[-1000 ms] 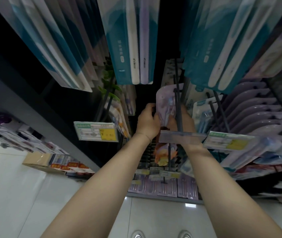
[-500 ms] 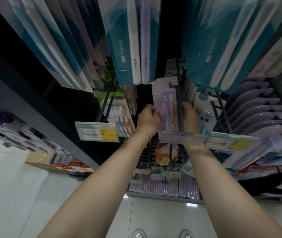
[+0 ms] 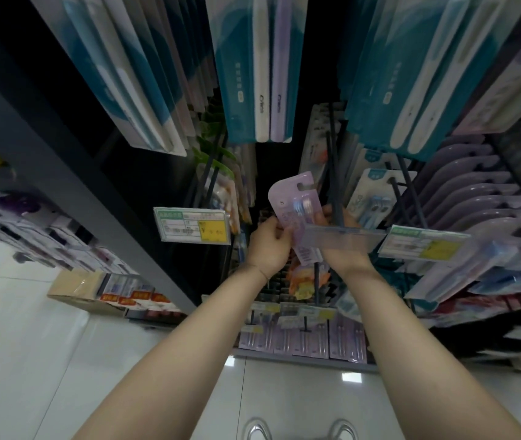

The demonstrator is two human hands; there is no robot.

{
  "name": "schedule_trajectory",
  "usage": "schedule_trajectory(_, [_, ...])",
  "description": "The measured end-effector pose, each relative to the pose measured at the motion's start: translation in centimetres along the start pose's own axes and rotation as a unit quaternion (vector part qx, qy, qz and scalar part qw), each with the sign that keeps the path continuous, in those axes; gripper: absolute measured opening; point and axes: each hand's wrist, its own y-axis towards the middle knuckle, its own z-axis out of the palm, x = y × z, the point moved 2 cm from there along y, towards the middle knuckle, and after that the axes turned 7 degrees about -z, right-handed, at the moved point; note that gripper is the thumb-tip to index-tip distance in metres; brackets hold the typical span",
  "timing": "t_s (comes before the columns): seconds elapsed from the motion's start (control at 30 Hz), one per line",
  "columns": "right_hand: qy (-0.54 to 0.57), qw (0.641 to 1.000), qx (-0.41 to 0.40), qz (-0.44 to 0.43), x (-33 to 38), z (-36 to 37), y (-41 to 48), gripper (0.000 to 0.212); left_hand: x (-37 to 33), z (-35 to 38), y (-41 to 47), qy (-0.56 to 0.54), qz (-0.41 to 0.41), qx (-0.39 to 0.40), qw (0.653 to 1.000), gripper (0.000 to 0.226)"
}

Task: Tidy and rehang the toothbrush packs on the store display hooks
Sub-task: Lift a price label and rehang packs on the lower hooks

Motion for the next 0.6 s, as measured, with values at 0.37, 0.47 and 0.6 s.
schedule_trajectory(0.37, [-0.108, 0.991, 0.014, -0.077, 1.9, 4.4, -3.2, 0.038, 3.4, -4.9, -3.8, -0.065, -0.017, 0.001, 0.998, 0.022])
schedule_trajectory(0.47, [-0.09, 0.986, 0.025, -0.135, 3.6, 5.5, -3.8, 0.017, 4.1, -6.4, -4.7, -0.112, -0.021, -0.013, 0.993, 0.018])
schedule_trajectory(0.6, [-0.091, 0.981, 0.028, -0.168, 5.0, 6.9, -4.3, 0.018, 4.3, -7.9, -5.6, -0.143, -0.009, -0.015, 0.99, 0.018])
